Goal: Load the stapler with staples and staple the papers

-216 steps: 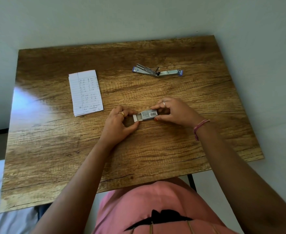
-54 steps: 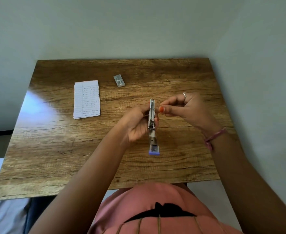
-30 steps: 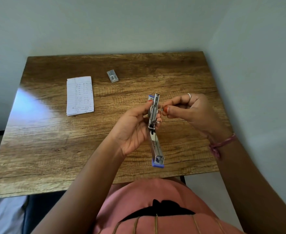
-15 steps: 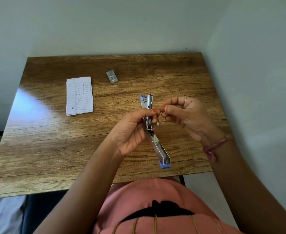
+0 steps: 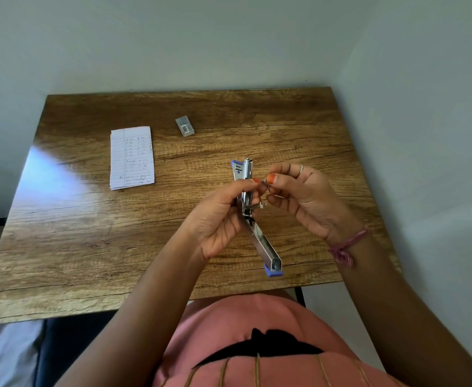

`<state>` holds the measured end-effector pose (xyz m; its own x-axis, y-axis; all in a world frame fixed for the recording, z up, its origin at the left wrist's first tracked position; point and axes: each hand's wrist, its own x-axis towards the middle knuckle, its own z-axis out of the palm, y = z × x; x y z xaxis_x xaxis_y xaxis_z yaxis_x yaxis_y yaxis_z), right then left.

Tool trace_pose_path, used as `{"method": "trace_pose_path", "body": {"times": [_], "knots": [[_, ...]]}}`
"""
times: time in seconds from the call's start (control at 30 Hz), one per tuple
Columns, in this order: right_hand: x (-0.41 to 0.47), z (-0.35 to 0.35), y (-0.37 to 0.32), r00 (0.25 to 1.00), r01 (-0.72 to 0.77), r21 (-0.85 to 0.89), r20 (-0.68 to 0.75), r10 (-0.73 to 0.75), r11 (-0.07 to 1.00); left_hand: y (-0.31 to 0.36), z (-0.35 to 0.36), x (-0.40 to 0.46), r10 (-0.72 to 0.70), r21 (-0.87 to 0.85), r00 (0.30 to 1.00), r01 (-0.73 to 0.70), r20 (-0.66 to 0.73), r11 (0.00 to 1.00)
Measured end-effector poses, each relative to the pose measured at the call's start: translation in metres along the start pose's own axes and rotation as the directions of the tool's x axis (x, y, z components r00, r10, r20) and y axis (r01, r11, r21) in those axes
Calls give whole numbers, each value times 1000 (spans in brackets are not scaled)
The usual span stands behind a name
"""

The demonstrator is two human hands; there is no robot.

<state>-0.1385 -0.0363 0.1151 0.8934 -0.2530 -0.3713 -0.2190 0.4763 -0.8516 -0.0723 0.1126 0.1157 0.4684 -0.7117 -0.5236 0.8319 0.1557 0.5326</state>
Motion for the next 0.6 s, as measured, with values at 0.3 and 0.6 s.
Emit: {"method": "trace_pose_path", "body": {"times": [0.3,0.6], "knots": [[-4,-4,2,998,61,-102,23,-59,993,-3,6,1,40,36,997,-38,-66,999],[-14,-9,-8,964,264,-485,97,-248,834,-6,2,4,21,-53,1000,-22,-13,998]]}}
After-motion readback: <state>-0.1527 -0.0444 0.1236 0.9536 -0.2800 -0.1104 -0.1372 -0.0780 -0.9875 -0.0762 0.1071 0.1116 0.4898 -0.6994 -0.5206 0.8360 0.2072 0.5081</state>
